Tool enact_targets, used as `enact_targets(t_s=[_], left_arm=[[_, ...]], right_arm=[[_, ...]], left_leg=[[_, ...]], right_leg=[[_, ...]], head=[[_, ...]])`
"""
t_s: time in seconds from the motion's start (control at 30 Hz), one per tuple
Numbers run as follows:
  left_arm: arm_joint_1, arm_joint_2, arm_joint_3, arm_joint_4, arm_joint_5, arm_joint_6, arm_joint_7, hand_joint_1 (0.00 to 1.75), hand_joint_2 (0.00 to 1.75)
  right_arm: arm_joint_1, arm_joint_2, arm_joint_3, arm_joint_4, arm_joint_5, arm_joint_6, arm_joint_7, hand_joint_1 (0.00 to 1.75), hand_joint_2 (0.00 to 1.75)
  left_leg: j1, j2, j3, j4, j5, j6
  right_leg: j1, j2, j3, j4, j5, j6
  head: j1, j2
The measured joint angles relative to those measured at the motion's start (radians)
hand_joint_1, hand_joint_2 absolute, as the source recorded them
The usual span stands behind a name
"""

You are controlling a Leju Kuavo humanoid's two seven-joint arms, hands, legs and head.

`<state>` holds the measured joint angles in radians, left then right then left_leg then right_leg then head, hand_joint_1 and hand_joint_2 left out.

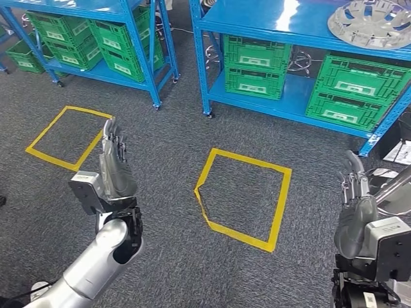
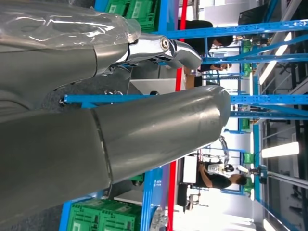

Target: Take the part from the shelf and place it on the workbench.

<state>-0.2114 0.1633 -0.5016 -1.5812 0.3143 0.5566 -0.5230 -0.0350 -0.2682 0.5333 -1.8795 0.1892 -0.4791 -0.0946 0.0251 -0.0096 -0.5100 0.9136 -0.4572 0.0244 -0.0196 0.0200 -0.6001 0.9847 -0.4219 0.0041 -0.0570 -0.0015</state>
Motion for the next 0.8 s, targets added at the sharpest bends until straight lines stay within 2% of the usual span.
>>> enact_targets(t_s=[0.07,0.1,0.17,0.2,0.23,0.47,0.8], left_arm=[[0.000,0.000,0.000,0.000,0.000,0.000,0.000,0.00,0.00],[0.000,0.000,0.000,0.000,0.000,0.000,0.000,0.00,0.00],[0.000,0.000,0.000,0.000,0.000,0.000,0.000,0.00,0.00],[0.000,0.000,0.000,0.000,0.000,0.000,0.000,0.00,0.00],[0.000,0.000,0.000,0.000,0.000,0.000,-0.001,0.00,0.00],[0.001,0.000,0.000,0.000,0.003,0.000,-0.005,0.00,0.00],[0.003,0.000,0.000,0.000,0.003,0.000,-0.008,0.00,0.00]], right_arm=[[0.000,0.000,0.000,0.000,0.000,0.000,0.000,0.00,0.00],[0.000,0.000,0.000,0.000,0.000,0.000,0.000,0.00,0.00],[0.000,0.000,0.000,0.000,0.000,-0.002,0.000,0.00,0.00],[0.000,0.000,0.000,0.000,0.000,-0.005,0.000,0.00,0.00],[0.001,0.000,-0.001,0.000,0.000,-0.009,0.000,0.00,0.00],[0.012,0.000,-0.003,0.000,0.000,-0.018,0.003,0.00,0.00],[0.017,0.000,-0.004,0.000,0.000,-0.018,0.003,0.00,0.00]], left_leg=[[0.001,0.000,0.001,-0.003,-0.001,-0.007],[0.002,0.000,0.001,-0.004,-0.001,-0.018],[0.004,0.000,0.002,-0.007,0.001,-0.046],[0.005,0.000,0.002,-0.008,0.001,-0.056],[0.005,0.000,0.002,-0.008,0.001,-0.061],[0.004,-0.001,0.002,-0.003,0.002,-0.062],[0.003,-0.001,0.002,0.000,-0.001,-0.058]], right_leg=[[0.002,-0.001,0.001,0.000,0.000,-0.003],[0.002,-0.001,0.001,0.000,0.001,-0.004],[0.003,-0.001,0.001,0.000,0.002,-0.006],[0.003,-0.001,0.001,0.000,0.003,-0.006],[0.003,-0.001,0.001,0.000,0.004,-0.006],[0.001,-0.001,0.006,-0.006,0.009,0.000],[0.001,-0.001,0.010,-0.010,0.010,0.001]], head=[[-0.001,0.000],[-0.001,0.000],[-0.001,0.000],[0.000,0.000],[0.002,0.000],[0.012,0.000],[0.014,0.000]])
